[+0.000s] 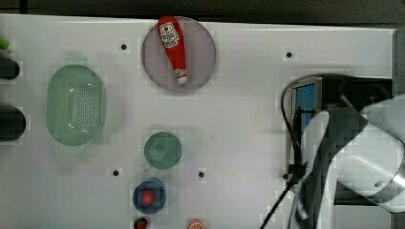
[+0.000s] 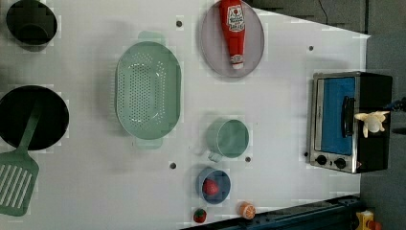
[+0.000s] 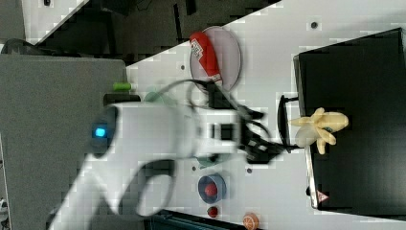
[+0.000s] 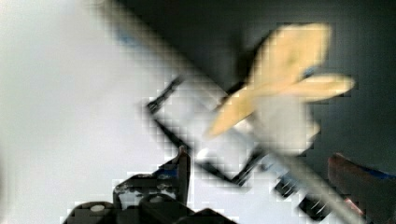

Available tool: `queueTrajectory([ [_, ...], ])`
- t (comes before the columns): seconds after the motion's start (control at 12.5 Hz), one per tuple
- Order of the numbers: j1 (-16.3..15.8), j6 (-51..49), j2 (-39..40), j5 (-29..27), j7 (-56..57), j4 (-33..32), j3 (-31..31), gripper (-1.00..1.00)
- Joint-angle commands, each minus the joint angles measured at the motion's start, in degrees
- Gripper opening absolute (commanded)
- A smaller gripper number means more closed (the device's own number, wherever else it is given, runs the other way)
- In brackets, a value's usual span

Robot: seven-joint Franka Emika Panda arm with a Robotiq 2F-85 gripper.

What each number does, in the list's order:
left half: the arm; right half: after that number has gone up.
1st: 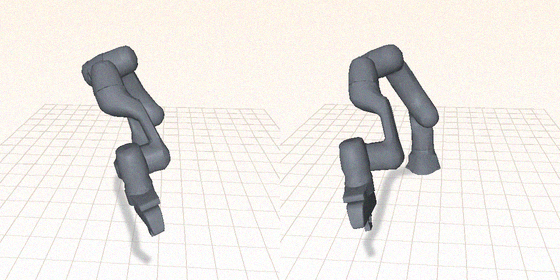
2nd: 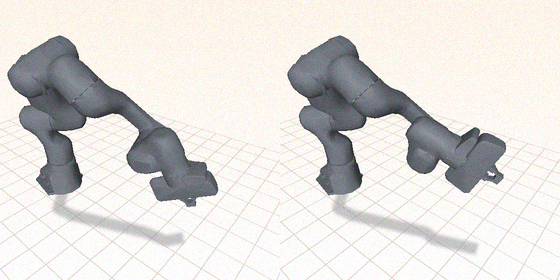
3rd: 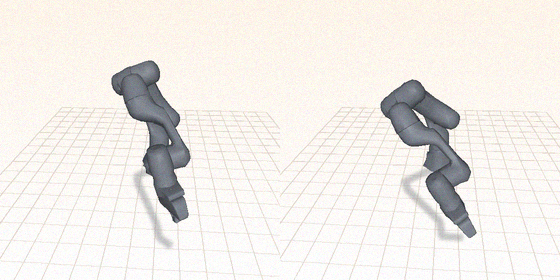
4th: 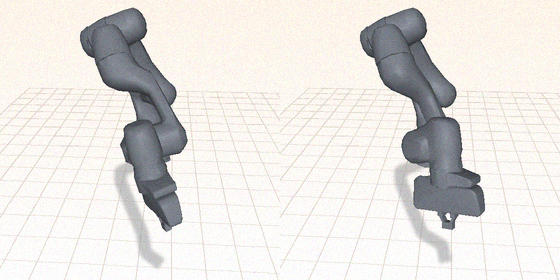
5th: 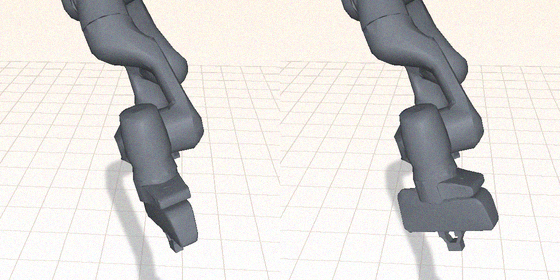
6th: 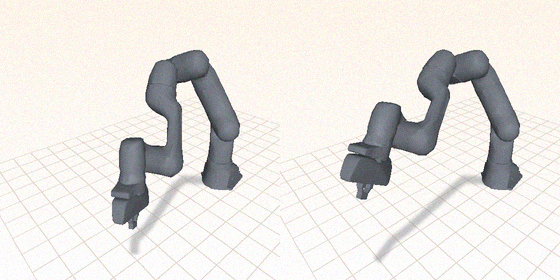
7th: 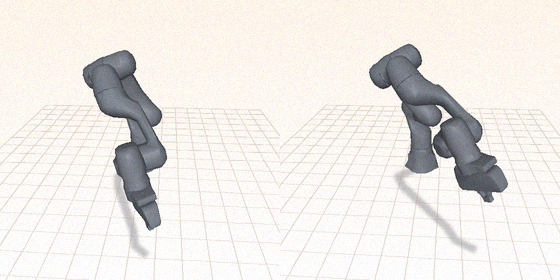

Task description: Pick banana from table and place on oven.

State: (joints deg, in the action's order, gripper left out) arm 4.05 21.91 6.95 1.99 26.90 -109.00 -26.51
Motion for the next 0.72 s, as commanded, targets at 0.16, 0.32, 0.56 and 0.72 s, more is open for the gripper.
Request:
queueTrajectory([
  [0.16,-6.51,-6.34,-12.24,-1.59,-12.89,0.95,14.27,1.00],
  [0.32,-6.51,-11.61,-17.01,-1.49,-25.84,0.49,19.54,1.00],
  [0.56,-6.53,-18.68,-22.44,-1.50,-36.90,-1.06,23.51,1.00],
  [0.72,-6.53,-18.50,-24.03,-1.50,-37.36,-1.03,24.20,1.00],
])
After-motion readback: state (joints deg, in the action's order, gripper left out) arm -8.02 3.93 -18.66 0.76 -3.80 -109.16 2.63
